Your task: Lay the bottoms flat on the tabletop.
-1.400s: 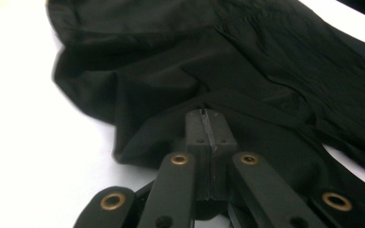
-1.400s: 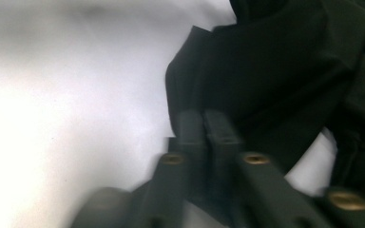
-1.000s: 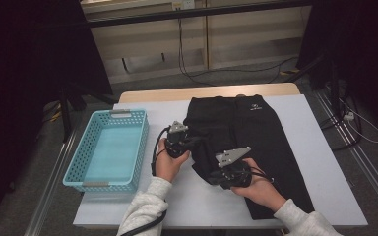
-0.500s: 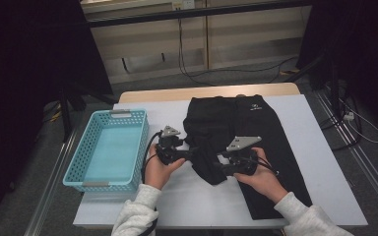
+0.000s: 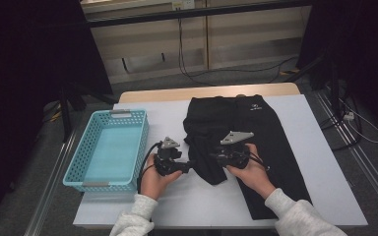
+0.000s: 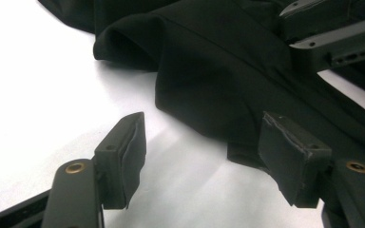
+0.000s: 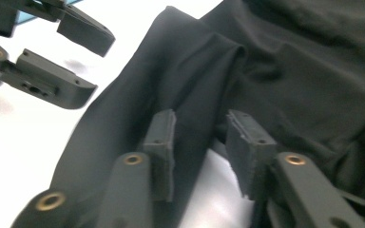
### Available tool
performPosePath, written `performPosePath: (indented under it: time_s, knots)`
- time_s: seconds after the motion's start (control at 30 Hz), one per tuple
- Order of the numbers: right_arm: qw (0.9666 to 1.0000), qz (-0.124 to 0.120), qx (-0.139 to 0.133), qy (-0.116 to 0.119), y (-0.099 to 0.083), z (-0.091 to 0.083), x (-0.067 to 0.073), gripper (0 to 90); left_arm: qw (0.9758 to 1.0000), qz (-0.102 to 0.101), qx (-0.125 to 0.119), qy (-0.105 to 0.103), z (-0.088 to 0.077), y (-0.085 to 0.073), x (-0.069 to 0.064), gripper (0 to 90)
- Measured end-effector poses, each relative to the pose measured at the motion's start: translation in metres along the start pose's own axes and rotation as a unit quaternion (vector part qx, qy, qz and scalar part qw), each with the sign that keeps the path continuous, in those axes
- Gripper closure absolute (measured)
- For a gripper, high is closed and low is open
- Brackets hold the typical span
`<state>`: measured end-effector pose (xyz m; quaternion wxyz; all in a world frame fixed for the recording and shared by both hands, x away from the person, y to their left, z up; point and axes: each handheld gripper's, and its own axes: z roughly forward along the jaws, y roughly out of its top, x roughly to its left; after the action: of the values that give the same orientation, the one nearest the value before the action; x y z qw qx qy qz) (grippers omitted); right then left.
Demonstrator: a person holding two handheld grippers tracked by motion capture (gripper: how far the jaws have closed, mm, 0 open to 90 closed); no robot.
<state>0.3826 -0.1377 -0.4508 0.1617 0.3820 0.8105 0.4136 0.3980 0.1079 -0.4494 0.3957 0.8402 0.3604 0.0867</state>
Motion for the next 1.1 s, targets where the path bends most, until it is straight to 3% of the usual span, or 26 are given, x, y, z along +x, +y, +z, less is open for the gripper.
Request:
performPosePath:
  time_s: [0.03,0.13,0.17,0.3,0.47,0.63,0.7,0.77,1.0,1.1]
  knots:
    - [1.0,0.0,0.002,-0.006,0.0,0.001,-0.001,68.7,1.0,-0.002,0.0,-0.002,0.001,0.0,-0.001,34.1]
    - [0.9999,0.008,0.011,0.009,-0.002,0.003,-0.005,87.9,0.9999,0.007,0.007,-0.006,0.003,-0.001,-0.003,35.7]
    - [0.9997,0.01,0.011,0.018,-0.002,0.003,-0.007,90.0,0.9999,0.009,0.008,-0.007,0.004,-0.001,-0.004,36.2]
    - [0.9999,0.008,-0.001,0.011,0.0,-0.006,-0.011,90.0,0.9997,0.009,0.022,-0.002,0.008,-0.002,-0.006,40.9]
    - [0.9997,0.021,-0.009,0.01,-0.001,-0.013,-0.016,90.0,0.9991,0.029,0.031,0.008,0.01,-0.001,-0.012,51.7]
    - [0.9997,0.017,-0.017,-0.001,-0.003,-0.021,-0.015,76.1,0.999,0.024,0.037,0.002,0.012,0.001,-0.017,70.9]
    - [0.9997,0.018,-0.017,-0.005,-0.005,-0.024,-0.014,72.5,0.999,0.005,0.043,-0.015,0.012,0.001,-0.018,83.0]
    - [0.9997,0.021,-0.013,-0.002,-0.007,-0.025,-0.014,67.9,0.9988,0.004,0.047,-0.017,0.013,0.002,-0.02,88.5]
    - [0.9999,0.01,0.007,-0.009,-0.014,-0.031,-0.008,64.5,0.9985,-0.027,0.041,-0.025,0.002,0.006,-0.017,89.8]
    - [0.9999,0.007,0.006,-0.004,-0.015,-0.033,-0.007,62.2,0.9987,-0.026,0.036,-0.026,-0.009,0.008,-0.016,89.8]
